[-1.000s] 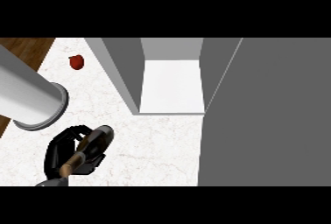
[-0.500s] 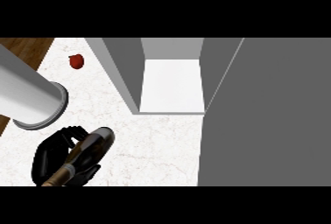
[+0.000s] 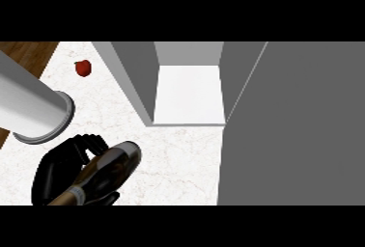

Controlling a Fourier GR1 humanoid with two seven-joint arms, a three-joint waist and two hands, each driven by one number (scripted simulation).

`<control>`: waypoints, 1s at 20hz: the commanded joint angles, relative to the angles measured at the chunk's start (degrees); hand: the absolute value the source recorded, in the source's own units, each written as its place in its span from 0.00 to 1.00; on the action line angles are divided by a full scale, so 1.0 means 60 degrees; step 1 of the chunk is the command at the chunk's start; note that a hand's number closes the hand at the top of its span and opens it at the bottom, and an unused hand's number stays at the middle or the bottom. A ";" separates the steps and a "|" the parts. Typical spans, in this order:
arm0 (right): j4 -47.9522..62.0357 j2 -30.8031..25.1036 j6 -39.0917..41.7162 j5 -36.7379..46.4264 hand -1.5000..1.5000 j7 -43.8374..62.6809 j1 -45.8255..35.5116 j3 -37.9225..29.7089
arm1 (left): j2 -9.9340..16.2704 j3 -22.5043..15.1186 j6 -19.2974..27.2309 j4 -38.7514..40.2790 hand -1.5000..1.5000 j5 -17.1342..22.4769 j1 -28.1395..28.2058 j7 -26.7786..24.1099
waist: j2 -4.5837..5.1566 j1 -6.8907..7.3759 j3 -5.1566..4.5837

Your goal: Pick up the wine, place it into the cabinet and close the cabinet

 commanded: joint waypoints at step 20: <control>-0.0440 0.0279 0.0357 -0.0702 0.00 -0.0648 0.0767 -0.0267 | -0.2122 -0.2769 0.4043 -0.0211 1.00 -0.1901 -0.4210 0.3691 | 0.0045 -0.0064 -0.0006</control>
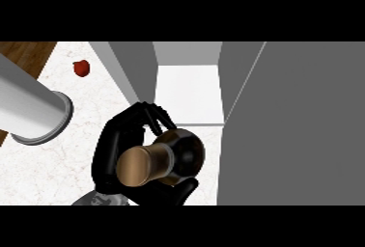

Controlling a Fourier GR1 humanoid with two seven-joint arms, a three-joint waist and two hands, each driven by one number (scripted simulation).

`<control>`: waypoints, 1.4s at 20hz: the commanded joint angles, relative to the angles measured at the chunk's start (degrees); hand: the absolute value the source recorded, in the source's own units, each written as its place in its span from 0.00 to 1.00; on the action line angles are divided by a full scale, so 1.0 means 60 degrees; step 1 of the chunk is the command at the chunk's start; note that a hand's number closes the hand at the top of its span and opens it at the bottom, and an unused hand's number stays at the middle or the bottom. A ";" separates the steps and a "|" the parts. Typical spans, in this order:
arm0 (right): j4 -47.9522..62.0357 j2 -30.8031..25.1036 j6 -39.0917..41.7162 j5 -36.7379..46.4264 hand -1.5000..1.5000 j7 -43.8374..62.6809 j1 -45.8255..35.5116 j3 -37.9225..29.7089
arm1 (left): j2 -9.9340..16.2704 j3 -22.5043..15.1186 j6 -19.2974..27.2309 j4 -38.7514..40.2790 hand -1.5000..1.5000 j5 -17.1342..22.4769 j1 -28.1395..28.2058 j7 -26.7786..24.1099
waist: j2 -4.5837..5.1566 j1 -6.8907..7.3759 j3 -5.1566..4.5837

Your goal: Pick up the wine, place it into the cabinet and close the cabinet

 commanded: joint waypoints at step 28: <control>-0.1030 -0.0216 0.0053 -0.1018 0.00 0.0519 0.0013 -0.0510 | -0.0164 -0.0559 0.3100 0.3912 1.00 0.1662 -0.3127 -0.1740 | 0.0018 -0.0044 -0.0006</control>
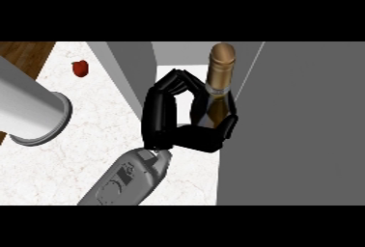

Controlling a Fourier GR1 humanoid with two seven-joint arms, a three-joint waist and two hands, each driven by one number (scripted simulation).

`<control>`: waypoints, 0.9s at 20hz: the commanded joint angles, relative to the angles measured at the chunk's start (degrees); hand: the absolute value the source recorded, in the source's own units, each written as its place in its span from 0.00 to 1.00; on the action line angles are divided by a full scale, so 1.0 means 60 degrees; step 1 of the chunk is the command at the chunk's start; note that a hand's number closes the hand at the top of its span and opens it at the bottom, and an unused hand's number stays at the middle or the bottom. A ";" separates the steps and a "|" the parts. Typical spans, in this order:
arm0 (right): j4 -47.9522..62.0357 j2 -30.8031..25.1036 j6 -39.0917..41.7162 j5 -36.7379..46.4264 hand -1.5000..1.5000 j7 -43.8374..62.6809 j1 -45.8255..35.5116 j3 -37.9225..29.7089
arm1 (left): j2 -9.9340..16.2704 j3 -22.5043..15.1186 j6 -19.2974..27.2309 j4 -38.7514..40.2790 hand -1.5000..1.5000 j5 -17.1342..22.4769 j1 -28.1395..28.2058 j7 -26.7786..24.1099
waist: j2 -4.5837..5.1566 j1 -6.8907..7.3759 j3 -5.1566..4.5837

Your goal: Pick up the wine, place it into the cabinet and close the cabinet

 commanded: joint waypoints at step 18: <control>-0.1251 -0.0119 -0.0356 -0.1018 0.00 0.0797 -0.0114 -0.0393 | 0.0024 0.0508 -0.0604 0.3085 1.00 0.0736 0.0505 -0.3416 | -0.0007 0.0056 -0.0001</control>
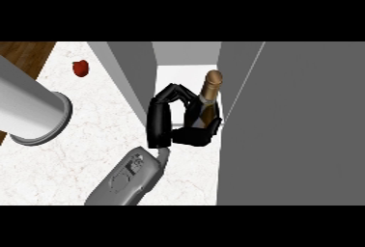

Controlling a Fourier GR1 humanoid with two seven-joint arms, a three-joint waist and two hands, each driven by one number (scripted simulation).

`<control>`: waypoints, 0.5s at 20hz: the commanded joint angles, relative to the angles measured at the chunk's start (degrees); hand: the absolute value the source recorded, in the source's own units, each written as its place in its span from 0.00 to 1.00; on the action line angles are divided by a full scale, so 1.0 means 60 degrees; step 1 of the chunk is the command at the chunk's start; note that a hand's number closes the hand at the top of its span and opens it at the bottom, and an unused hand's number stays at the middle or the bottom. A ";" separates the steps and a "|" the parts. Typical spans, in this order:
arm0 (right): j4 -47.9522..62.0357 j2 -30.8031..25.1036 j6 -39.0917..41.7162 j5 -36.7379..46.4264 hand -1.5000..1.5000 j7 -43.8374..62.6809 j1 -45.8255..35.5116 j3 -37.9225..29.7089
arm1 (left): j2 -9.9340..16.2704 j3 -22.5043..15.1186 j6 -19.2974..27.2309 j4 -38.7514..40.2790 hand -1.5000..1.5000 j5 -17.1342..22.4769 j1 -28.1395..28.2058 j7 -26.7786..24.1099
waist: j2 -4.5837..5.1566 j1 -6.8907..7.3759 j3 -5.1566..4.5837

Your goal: Pick up the wine, place it into the cabinet and close the cabinet

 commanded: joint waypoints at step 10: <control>-0.1110 -0.0163 0.0451 -0.1308 0.00 -0.0081 0.1019 -0.0740 | 0.0245 0.1753 -0.1195 0.1407 1.00 0.0404 -0.0630 -0.0619 | 0.0001 -0.0002 0.0004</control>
